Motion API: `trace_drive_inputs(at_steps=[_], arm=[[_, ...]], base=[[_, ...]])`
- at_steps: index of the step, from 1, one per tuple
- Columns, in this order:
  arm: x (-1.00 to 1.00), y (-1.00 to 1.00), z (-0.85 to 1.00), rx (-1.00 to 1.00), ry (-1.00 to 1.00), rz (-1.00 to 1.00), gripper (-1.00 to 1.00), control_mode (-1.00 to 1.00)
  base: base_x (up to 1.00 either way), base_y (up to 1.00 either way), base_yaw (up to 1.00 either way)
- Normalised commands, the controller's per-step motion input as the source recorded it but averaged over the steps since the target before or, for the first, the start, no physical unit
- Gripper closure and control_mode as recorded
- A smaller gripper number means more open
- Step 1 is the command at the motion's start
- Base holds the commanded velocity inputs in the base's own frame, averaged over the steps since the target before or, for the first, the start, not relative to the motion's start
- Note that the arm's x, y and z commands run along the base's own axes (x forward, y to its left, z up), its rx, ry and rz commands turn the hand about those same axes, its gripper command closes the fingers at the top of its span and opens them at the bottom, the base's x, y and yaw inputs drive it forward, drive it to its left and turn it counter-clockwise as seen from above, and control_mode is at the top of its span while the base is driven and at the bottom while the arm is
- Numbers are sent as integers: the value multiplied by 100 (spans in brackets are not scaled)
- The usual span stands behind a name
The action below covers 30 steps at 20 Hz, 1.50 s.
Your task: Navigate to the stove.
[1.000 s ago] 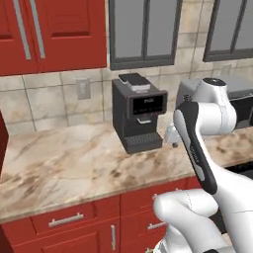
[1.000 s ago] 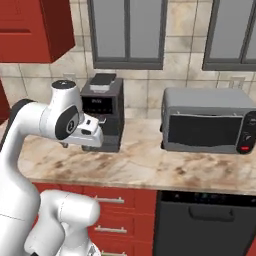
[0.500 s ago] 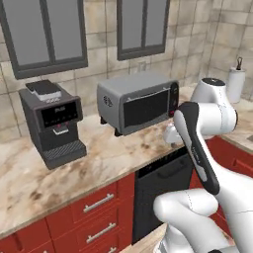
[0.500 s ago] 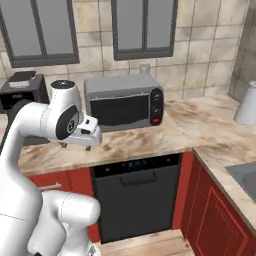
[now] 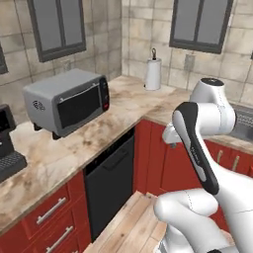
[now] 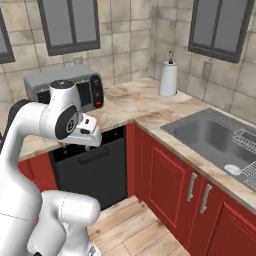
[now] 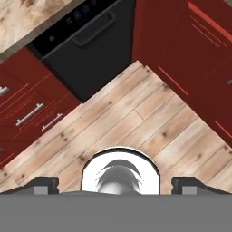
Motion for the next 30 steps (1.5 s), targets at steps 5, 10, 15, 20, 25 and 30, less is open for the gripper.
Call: trace_drive_inputs(at_steps=[5, 10, 15, 20, 25, 30], arm=[[0, 0, 0, 0, 0, 0, -100, 100], [0, 0, 0, 0, 0, 0, -100, 100], [0, 0, 0, 0, 0, 0, -100, 100], [0, 0, 0, 0, 0, 0, -100, 100], [0, 0, 0, 0, 0, 0, -100, 100], [0, 0, 0, 0, 0, 0, -100, 100]], base=[[-95, -4, -57], [-68, 0, -63], [-42, 0, -67], [-73, 0, -60], [-100, 0, -51], [-100, 0, -51]])
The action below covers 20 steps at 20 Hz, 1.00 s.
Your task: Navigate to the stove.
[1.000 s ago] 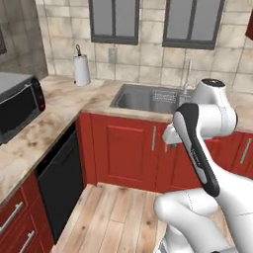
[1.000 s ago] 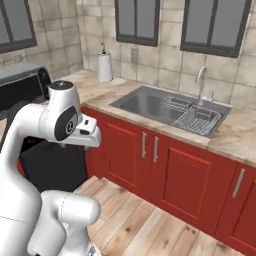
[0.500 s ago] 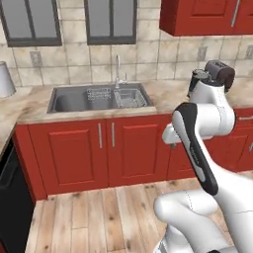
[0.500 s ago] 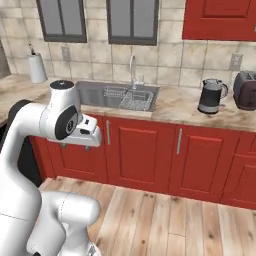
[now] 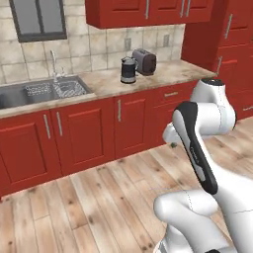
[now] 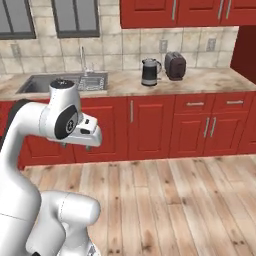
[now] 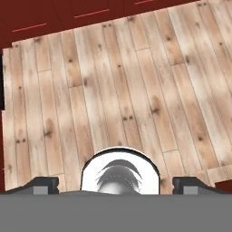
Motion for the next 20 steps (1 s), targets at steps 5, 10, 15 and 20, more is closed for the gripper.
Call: trace_drive_inputs(at_steps=[5, 10, 15, 20], arm=[[0, 0, 0, 0, 0, 0, -100, 100], [0, 0, 0, 0, 0, 0, -100, 100], [0, 0, 0, 0, 0, 0, -100, 100], [0, 0, 0, 0, 0, 0, -100, 100]], base=[[-83, -3, -57], [-40, -14, -64], [-12, -15, -68], [-1, -10, -68]])
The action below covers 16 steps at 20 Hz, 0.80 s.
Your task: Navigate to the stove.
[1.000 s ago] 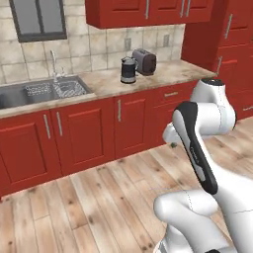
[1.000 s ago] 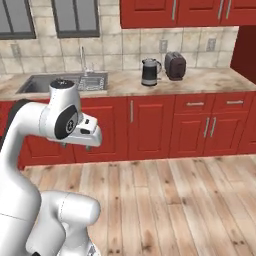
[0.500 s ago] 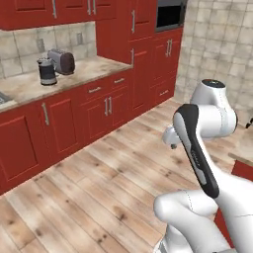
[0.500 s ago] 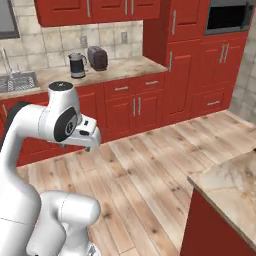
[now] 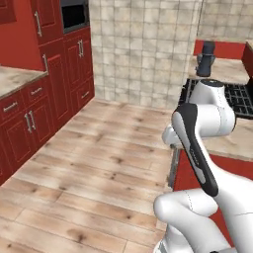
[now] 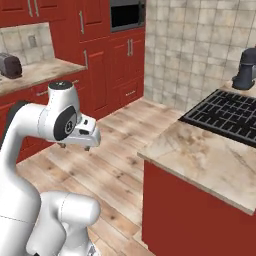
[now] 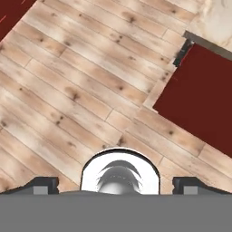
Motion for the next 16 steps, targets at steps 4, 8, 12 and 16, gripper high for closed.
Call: trace_drive_inputs(at_steps=[4, 8, 12, 16], arm=[[0, 0, 0, 0, 0, 0, -100, 100], [0, 0, 0, 0, 0, 0, -100, 100], [0, 0, 0, 0, 0, 0, -100, 100], [0, 0, 0, 0, 0, 0, -100, 100]], base=[[0, 32, -61], [17, 82, -50], [34, 100, -45], [46, 100, -43]])
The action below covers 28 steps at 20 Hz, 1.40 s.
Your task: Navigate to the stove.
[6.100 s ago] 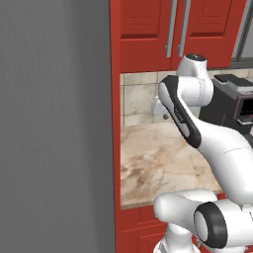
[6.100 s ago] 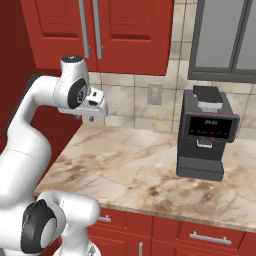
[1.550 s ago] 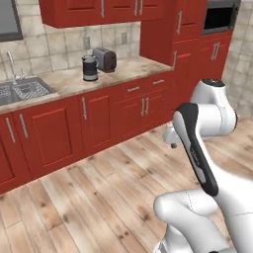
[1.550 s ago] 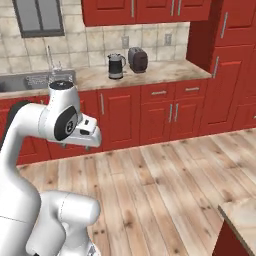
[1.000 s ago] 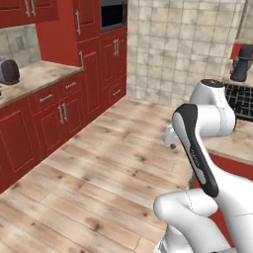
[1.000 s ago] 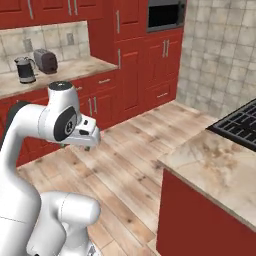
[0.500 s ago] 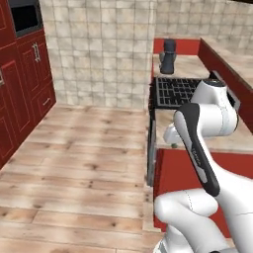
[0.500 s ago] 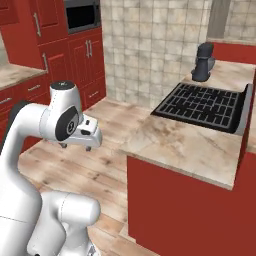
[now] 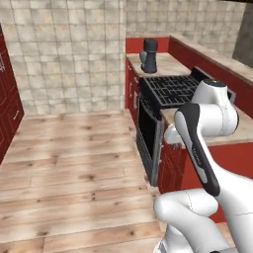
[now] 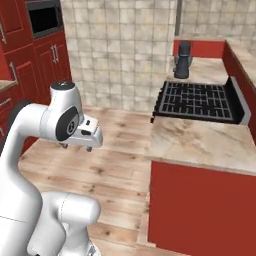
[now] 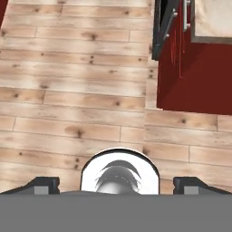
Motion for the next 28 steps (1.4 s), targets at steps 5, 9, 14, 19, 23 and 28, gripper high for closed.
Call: trace_drive_inputs(at_steps=[5, 9, 14, 19, 23, 28], arm=[[0, 0, 0, 0, 0, 0, -100, 100], [0, 0, 0, 0, 0, 0, -100, 100], [0, 0, 0, 0, 0, 0, -100, 100], [0, 0, 0, 0, 0, 0, -100, 100], [0, 0, 0, 0, 0, 0, -100, 100], [0, 0, 0, 0, 0, 0, -100, 100]], base=[[58, 90, -47], [70, 94, -49], [74, 84, -49], [74, 72, -54], [74, 64, -57], [74, 78, -56]])
